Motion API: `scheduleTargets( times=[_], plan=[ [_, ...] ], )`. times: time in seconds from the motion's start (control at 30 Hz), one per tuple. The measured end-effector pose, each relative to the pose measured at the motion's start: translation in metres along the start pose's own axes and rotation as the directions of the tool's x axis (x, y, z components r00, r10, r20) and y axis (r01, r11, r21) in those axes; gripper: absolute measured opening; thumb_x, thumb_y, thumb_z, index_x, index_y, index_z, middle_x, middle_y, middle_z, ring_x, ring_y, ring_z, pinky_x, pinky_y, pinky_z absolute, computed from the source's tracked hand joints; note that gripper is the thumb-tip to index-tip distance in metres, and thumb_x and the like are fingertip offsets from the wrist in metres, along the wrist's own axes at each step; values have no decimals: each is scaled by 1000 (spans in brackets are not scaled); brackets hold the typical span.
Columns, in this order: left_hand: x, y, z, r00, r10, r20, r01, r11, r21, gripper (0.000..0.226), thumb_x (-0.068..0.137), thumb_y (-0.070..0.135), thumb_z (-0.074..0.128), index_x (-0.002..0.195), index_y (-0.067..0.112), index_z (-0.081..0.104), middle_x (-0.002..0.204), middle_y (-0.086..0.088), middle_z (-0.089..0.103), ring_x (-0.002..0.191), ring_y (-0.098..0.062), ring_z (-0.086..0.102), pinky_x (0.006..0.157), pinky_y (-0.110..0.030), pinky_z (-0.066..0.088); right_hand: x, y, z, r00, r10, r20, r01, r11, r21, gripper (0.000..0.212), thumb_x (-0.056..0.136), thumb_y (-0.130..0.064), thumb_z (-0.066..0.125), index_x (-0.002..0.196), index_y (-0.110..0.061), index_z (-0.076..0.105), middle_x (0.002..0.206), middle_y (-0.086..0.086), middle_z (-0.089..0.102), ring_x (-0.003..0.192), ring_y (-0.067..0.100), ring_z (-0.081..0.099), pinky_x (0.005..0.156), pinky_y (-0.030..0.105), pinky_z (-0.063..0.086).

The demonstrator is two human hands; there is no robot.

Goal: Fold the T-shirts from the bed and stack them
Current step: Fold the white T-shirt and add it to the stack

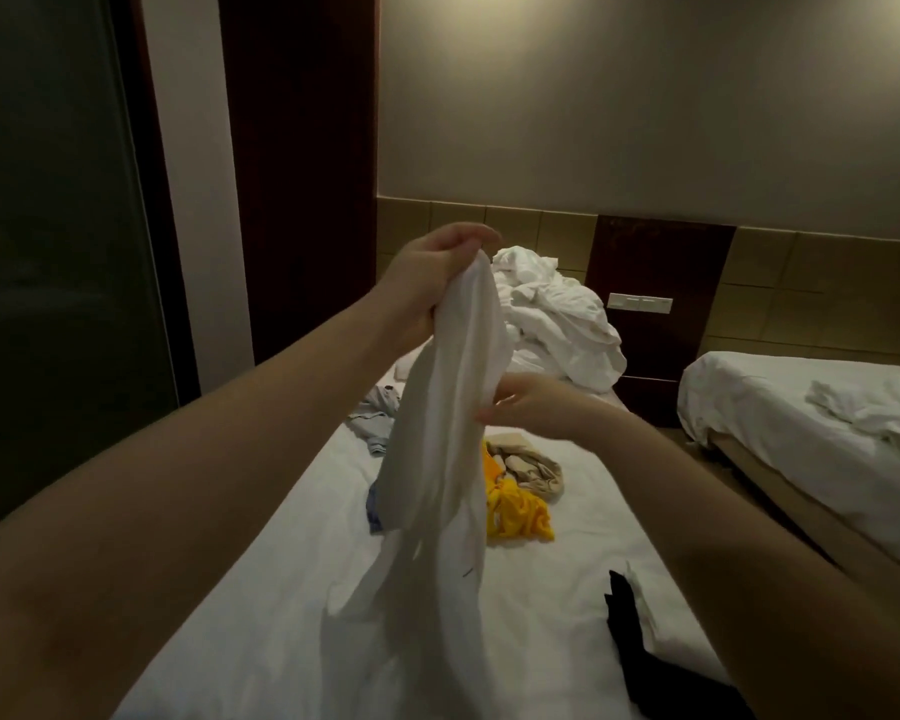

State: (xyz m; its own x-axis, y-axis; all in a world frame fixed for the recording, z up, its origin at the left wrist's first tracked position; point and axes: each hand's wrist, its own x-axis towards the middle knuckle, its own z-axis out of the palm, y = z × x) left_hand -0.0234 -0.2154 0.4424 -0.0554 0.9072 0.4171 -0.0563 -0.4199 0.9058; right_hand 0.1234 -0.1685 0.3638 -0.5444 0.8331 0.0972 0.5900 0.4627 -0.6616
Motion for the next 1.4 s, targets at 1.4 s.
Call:
scheduleTargets(
  times=[1.4],
  plan=[
    [-64, -52, -41, 952, -122, 280, -111, 716, 689, 21, 89, 28, 59, 107, 16, 61, 94, 3, 61, 91, -12, 57, 82, -24, 46, -20, -31, 44, 891, -170, -420, 282, 933, 222, 14, 85, -19, 64, 82, -5, 64, 74, 3, 59, 73, 11, 52, 70, 30, 40]
  ],
)
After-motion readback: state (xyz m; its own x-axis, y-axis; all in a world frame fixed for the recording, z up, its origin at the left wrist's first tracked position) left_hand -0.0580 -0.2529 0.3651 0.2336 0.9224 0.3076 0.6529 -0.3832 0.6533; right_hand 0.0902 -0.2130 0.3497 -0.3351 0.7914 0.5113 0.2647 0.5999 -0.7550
